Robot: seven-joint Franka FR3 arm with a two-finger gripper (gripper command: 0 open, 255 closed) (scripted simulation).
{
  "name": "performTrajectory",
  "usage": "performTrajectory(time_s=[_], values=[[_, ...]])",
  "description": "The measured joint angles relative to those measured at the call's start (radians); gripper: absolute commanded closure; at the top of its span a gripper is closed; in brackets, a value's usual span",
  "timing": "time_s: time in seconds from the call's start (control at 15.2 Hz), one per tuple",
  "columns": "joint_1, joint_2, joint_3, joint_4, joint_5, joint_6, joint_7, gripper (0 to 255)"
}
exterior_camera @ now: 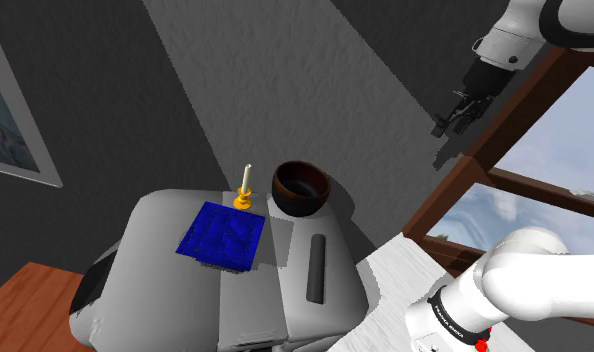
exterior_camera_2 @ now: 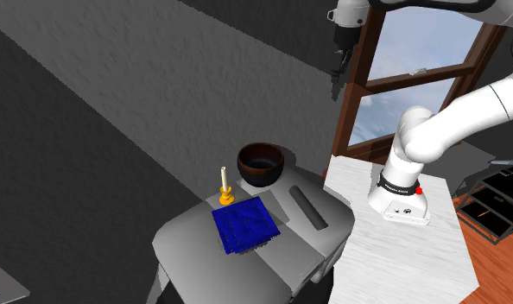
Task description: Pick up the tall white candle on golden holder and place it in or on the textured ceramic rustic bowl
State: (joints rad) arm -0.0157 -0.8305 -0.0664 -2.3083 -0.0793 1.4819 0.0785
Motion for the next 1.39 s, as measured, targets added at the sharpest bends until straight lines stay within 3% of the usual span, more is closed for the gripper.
performTrajectory(time_s=[0.26, 0.79, 1.39], values=[[0.015, -0.003, 0.021, -0.055, 0.018, 0.073, 0.016, 0], [0.079, 0.064, 0.108, -0.193, 0.079, 0.366, 0.076, 0], [0.14, 0.282, 0.233, -0.245, 0.114, 0.74, 0.158, 0]])
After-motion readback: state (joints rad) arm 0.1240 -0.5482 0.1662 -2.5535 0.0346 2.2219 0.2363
